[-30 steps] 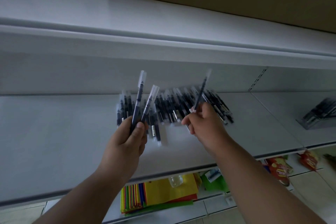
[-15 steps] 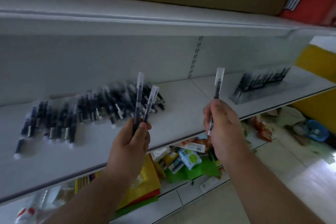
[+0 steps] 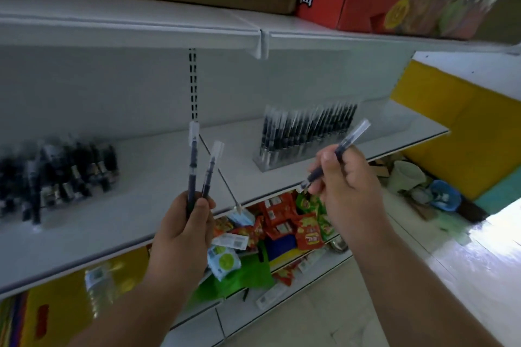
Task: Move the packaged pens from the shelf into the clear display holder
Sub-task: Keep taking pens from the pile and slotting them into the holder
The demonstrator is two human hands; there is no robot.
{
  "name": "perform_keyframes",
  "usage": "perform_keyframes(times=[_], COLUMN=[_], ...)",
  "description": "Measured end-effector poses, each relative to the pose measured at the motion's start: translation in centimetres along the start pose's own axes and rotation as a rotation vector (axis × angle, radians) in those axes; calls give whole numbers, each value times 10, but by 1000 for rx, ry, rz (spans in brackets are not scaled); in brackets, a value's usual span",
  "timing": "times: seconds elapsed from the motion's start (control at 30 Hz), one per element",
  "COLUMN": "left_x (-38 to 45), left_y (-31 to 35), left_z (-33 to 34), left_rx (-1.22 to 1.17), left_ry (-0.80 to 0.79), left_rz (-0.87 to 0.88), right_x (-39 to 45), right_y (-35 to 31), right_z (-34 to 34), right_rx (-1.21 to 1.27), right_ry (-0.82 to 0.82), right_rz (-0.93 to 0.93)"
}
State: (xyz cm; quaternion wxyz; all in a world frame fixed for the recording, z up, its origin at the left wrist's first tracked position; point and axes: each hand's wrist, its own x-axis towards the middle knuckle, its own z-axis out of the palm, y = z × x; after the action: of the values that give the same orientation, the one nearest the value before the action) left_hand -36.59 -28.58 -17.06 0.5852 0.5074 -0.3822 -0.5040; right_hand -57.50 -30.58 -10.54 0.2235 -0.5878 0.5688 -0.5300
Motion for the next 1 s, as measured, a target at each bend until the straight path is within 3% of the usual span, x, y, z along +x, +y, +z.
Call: perform_keyframes(times=[0.27, 0.43, 0.67, 1.0], left_x=[62, 76, 83, 55], left_y=[-2, -8, -27, -41], left_z=[49, 83, 144, 199], left_rx=[-21, -34, -143, -144], left_ry=[49, 116, 355, 531], left_rz=[15, 39, 91, 171], right_x=[70, 119, 194, 228], right_y=[35, 59, 105, 117], right_z=[-25, -44, -55, -58], right_rx=[-253, -294, -288, -459], right_ry=[135, 169, -105, -444], right_rz=[-41, -163, -240, -340])
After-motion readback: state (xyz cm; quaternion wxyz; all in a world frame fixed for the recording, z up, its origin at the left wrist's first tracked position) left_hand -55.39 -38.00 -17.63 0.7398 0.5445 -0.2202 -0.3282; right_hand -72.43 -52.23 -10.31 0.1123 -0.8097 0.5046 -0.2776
